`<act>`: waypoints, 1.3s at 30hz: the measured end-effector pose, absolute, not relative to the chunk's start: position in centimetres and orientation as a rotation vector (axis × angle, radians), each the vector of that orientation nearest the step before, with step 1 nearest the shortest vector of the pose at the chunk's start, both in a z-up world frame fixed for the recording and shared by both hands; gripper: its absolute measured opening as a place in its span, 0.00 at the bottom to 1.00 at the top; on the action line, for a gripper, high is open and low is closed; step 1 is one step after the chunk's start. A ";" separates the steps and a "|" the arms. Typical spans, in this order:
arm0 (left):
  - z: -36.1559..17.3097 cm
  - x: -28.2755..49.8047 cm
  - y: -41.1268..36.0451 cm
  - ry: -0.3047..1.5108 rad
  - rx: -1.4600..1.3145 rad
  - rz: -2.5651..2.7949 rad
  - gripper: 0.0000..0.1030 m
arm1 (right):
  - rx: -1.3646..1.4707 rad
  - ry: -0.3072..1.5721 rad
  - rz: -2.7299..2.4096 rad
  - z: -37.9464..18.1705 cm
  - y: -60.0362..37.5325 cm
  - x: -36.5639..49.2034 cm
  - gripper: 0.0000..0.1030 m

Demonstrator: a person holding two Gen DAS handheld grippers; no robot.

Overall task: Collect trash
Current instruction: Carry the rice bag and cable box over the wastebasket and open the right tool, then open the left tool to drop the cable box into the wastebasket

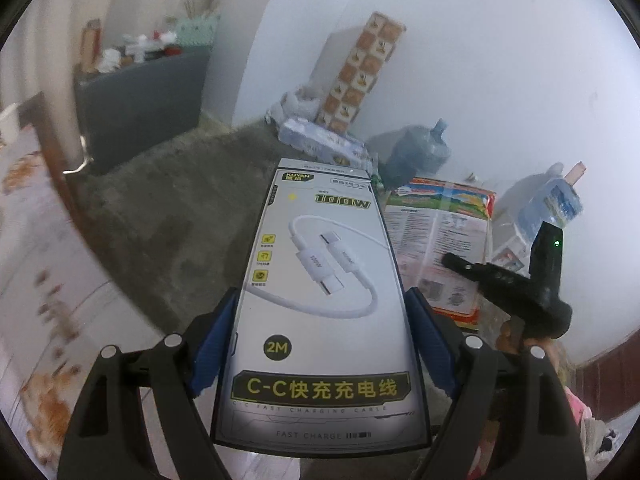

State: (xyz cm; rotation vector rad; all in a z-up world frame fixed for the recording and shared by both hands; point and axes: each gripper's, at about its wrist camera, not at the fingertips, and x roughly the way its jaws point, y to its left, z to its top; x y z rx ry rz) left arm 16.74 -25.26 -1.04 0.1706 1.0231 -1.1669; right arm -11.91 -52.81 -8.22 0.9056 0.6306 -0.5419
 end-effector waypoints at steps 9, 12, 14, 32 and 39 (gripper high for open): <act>-7.5 18.8 -35.6 1.196 0.230 -1.141 0.77 | 0.520 0.836 -0.650 -14.1 -52.8 -3.5 0.08; -8.8 19.3 -37.3 1.223 0.240 -1.135 0.77 | 0.392 0.866 -0.619 -15.1 -52.6 -1.5 0.09; -9.8 19.7 -38.0 1.240 0.245 -1.126 0.77 | 0.259 0.908 -0.633 -17.5 -52.6 0.3 0.12; -10.0 19.3 -41.9 1.192 0.197 -1.199 0.78 | 0.518 0.808 -0.660 -21.1 -52.8 -4.0 0.75; -14.6 15.5 -47.7 1.326 0.371 -1.161 0.78 | 0.868 0.655 -0.746 -20.9 -52.2 -10.3 0.76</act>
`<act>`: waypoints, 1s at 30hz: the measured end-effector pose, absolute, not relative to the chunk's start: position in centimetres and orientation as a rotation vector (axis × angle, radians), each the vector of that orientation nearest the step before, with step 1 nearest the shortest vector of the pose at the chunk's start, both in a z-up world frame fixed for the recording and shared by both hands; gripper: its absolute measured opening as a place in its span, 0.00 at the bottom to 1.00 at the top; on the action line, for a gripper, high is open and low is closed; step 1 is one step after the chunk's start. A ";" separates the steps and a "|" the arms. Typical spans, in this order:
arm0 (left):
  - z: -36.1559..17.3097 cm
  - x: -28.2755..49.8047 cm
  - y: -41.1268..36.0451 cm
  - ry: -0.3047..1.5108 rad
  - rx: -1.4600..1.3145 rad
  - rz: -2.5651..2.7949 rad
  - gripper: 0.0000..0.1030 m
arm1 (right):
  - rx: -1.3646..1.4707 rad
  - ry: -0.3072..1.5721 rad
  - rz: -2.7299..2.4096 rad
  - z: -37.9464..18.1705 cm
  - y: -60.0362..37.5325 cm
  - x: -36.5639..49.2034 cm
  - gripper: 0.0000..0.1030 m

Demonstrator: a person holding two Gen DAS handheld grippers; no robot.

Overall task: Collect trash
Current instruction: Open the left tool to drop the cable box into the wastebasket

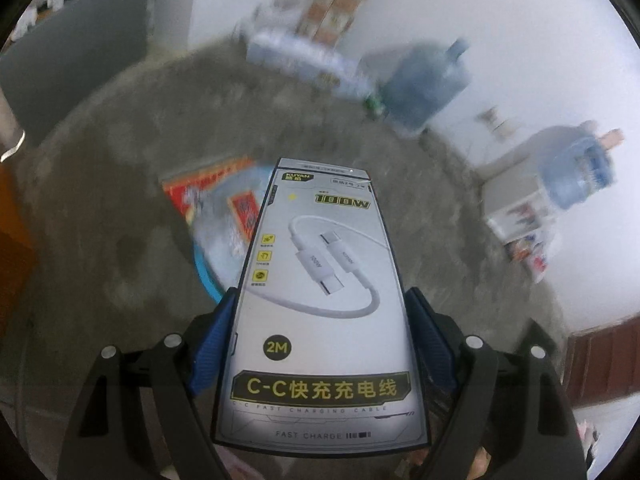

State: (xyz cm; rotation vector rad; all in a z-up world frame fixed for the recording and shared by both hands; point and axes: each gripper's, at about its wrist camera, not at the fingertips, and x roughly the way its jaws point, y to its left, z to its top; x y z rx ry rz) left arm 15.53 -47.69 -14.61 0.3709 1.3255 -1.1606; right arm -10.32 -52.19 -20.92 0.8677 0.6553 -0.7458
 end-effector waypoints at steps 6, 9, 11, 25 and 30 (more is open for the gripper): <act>-20.4 15.6 -53.5 1.446 0.399 -1.059 0.78 | 1.021 0.654 -0.781 -22.0 -51.5 -13.5 0.76; -19.8 16.7 -53.4 1.448 0.305 -1.015 0.80 | 1.029 0.664 -0.787 -21.9 -51.1 -14.1 0.76; -18.5 17.0 -52.7 1.450 0.247 -1.045 0.82 | 1.023 0.665 -0.788 -21.6 -50.8 -14.1 0.76; -1.7 20.3 -36.1 1.115 0.303 -1.158 0.85 | 0.923 0.676 -0.666 -19.3 -49.2 -7.7 0.80; 0.4 21.2 -26.1 1.080 0.246 -1.110 0.87 | 0.751 0.798 -0.639 -20.0 -48.8 -2.9 0.92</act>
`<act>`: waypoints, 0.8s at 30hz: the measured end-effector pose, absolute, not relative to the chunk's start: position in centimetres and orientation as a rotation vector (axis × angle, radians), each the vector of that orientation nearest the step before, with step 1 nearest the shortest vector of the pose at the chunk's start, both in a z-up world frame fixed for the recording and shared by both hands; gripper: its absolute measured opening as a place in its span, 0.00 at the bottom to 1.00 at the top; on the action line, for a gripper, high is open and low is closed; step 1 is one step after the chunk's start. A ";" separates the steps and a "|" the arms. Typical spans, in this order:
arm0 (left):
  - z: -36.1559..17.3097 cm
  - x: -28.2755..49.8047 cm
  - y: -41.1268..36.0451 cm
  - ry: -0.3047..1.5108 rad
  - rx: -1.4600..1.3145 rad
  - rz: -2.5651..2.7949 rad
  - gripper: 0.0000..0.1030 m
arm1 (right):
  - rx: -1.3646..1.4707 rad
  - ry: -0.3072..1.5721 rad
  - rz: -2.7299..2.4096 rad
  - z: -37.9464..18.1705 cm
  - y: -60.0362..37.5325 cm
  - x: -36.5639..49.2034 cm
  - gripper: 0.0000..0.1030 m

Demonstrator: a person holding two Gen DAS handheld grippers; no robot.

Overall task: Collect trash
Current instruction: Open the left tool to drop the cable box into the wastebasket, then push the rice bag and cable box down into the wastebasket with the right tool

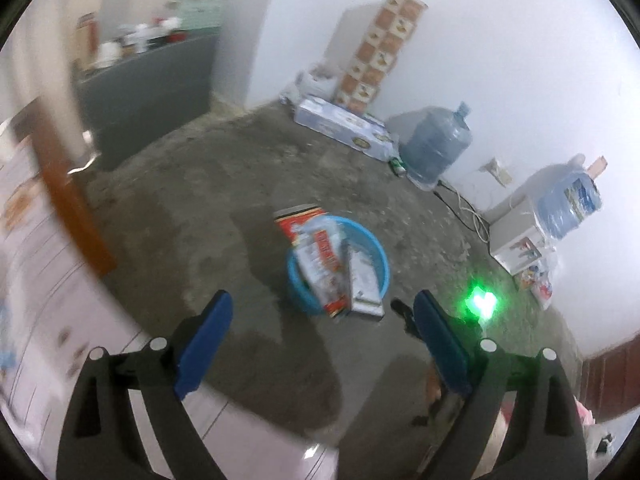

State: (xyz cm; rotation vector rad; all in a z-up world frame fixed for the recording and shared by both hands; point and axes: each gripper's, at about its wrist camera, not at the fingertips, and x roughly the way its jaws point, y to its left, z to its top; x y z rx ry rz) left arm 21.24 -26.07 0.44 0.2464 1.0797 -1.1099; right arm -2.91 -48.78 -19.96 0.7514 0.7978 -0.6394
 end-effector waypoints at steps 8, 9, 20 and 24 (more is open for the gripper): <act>1.8 23.1 -10.2 1.021 0.057 -0.919 0.87 | 0.748 0.977 -0.723 -25.8 -52.6 1.7 0.88; 1.9 23.2 -9.1 1.018 0.042 -0.902 0.87 | 0.762 1.001 -0.711 -26.7 -53.3 2.6 0.87; 0.6 25.8 -1.3 1.060 -0.121 -0.716 0.87 | 0.684 1.284 -0.750 -35.4 -56.6 9.2 0.36; 0.4 26.4 -0.5 1.053 -0.122 -0.701 0.87 | 0.669 1.307 -0.767 -36.6 -57.4 10.4 0.35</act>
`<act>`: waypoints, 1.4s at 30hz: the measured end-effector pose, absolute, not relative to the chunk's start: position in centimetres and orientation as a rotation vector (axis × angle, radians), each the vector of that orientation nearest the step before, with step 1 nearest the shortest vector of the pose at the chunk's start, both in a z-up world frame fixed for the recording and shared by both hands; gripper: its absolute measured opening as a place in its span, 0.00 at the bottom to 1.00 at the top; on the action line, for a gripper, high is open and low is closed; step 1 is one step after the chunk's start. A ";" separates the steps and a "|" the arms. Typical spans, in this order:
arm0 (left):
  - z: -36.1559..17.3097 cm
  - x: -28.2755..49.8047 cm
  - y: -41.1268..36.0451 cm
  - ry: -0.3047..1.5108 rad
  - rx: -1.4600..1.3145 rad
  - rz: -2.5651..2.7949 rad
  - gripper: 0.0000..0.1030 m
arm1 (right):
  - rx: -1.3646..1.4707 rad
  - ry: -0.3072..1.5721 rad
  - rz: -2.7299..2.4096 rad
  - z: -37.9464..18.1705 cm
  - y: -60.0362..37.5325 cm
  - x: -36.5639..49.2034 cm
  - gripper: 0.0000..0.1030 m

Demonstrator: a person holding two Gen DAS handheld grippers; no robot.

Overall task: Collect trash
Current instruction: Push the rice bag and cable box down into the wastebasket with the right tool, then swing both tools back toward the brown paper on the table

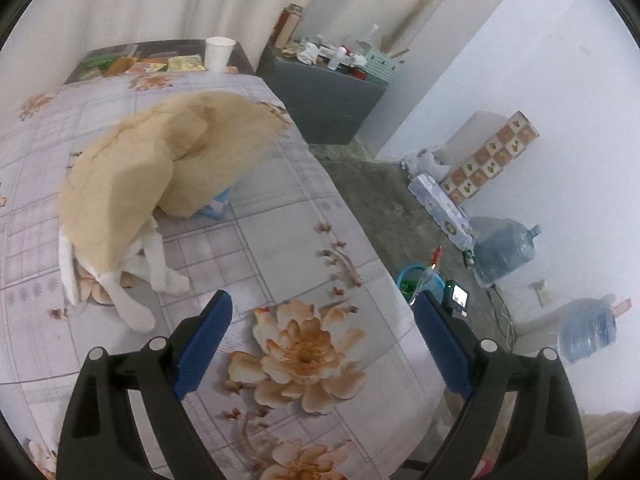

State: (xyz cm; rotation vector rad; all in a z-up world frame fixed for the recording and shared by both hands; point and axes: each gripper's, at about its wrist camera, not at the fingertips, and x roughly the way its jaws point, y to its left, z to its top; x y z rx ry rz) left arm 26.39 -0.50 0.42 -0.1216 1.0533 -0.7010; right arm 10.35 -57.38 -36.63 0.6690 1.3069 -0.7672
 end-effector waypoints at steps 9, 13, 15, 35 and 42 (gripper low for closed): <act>-0.5 27.1 0.1 1.066 -0.144 -0.686 0.87 | 0.712 1.108 -0.766 -32.1 -58.8 7.3 0.53; -0.9 27.3 0.1 1.080 -0.155 -0.704 0.87 | 0.639 1.057 -0.703 -28.3 -57.3 4.9 0.64; -0.9 27.2 0.2 1.081 -0.161 -0.710 0.87 | 0.571 1.058 -0.626 -26.9 -55.7 4.6 0.71; -1.2 27.2 2.3 1.083 -0.205 -0.697 0.87 | 0.829 1.239 -0.533 -35.3 -57.2 4.6 0.32; -1.2 27.1 2.3 1.084 -0.206 -0.693 0.87 | 0.937 1.230 -0.551 -37.0 -58.1 3.5 0.42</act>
